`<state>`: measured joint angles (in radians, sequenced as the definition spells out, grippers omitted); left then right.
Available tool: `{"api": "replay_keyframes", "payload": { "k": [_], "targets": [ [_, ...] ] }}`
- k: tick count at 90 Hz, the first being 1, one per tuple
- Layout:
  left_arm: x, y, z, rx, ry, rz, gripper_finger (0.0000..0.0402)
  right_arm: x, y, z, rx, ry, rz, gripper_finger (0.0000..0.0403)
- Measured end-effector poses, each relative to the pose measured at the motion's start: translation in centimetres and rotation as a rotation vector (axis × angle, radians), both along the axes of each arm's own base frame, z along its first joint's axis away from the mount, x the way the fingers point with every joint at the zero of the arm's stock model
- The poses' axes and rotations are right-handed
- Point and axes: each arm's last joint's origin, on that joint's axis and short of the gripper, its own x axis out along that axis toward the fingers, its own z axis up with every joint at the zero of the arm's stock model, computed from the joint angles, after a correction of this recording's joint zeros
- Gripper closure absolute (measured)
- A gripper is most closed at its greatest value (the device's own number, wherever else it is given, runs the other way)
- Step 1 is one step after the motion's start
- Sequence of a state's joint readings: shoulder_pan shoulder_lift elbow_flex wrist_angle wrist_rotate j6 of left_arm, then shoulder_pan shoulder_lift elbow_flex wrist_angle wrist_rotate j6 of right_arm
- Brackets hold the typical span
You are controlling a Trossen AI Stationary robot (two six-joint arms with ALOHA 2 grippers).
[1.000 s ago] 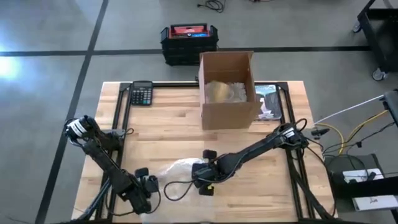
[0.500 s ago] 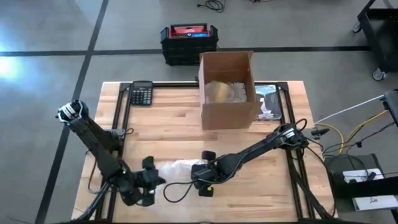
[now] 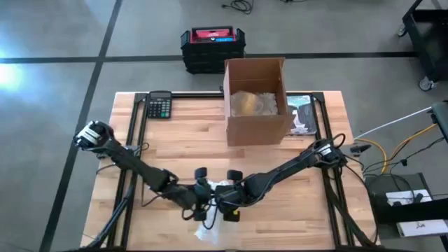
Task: Wrap mug
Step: Wrap the blue patterned mug with the transparent bubble wrap
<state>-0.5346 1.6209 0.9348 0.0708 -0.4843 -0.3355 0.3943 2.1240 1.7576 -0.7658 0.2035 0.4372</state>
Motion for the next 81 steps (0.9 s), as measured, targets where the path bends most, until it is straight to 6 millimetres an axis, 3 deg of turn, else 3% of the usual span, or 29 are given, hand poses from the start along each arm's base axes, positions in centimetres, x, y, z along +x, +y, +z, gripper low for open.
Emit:
{"api": "replay_keyframes", "payload": {
  "k": [14,37,49,61,81],
  "targets": [
    [0.5,0.0,-1.1,-0.022,0.026,0.016,0.0401,0.0,0.3,1.2,0.024,0.03,0.033,0.04],
    [0.4,0.1,-0.8,-0.036,0.025,0.012,0.0402,-0.5,0.7,5.9,0.026,0.11,0.146,0.04],
    [0.5,0.0,-0.7,-0.044,0.016,0.014,0.0402,-0.3,1.3,6.9,0.007,0.063,0.228,0.04],
    [0.4,0.1,-0.8,-0.03,0.025,0.006,0.0401,0.7,1.8,5.0,0.005,-0.022,0.268,0.04],
    [0.3,0.1,-0.5,-0.039,0.019,-0.002,0.0401,0.1,0.9,-0.3,-0.086,0.042,0.186,0.0401]
  ]
}}
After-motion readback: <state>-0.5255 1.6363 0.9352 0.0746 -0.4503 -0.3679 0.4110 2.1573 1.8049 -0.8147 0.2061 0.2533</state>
